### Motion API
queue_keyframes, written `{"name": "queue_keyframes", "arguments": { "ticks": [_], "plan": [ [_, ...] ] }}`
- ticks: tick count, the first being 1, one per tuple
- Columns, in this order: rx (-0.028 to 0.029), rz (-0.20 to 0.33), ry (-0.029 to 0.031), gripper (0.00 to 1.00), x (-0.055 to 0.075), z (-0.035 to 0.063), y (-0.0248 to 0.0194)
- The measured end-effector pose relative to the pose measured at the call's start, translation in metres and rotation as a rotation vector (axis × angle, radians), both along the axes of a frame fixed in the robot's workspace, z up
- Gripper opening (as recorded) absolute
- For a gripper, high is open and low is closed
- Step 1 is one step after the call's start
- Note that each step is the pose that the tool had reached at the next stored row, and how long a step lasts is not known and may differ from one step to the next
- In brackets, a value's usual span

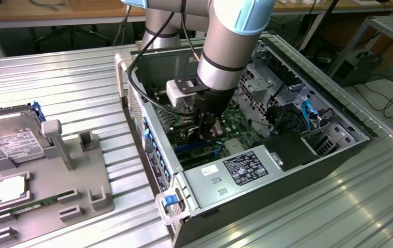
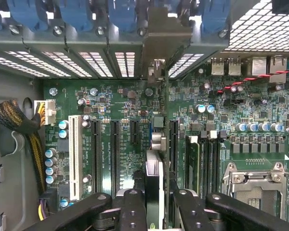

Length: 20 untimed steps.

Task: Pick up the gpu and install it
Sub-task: 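Insert the gpu into the slot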

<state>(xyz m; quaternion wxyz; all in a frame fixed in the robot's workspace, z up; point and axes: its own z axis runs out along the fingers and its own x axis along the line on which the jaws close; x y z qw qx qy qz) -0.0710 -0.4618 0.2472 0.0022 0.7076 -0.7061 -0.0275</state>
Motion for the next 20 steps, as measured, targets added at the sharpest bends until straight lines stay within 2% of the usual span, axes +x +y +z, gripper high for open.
{"name": "queue_keyframes", "arguments": {
  "ticks": [8,11,20],
  "plan": [
    [-0.0022,0.0,0.0,0.27,0.0,-0.0005,0.0],
    [-0.0071,0.0,0.0001,0.27,0.0003,-0.0007,0.0015],
    [-0.0074,0.0,0.0,0.27,0.0026,-0.0007,0.0022]
  ]
}}
